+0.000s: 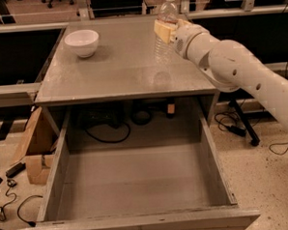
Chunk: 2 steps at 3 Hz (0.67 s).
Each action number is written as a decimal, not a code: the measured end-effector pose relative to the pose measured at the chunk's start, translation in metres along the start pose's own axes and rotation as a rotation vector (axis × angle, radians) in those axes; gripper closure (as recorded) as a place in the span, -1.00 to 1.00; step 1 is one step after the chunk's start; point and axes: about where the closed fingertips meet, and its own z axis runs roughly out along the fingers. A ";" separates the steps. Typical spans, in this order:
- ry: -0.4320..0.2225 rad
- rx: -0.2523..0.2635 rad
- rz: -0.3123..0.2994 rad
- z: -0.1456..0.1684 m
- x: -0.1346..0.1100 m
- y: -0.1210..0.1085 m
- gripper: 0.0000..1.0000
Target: Pick water bottle from top drawer and place on counter
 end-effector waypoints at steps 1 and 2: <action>0.003 0.013 -0.023 0.007 0.014 0.004 1.00; -0.003 0.032 -0.066 0.011 0.022 0.009 1.00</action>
Offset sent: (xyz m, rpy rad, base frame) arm 0.0087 0.0180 -0.0301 -0.1007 -0.0567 -0.0744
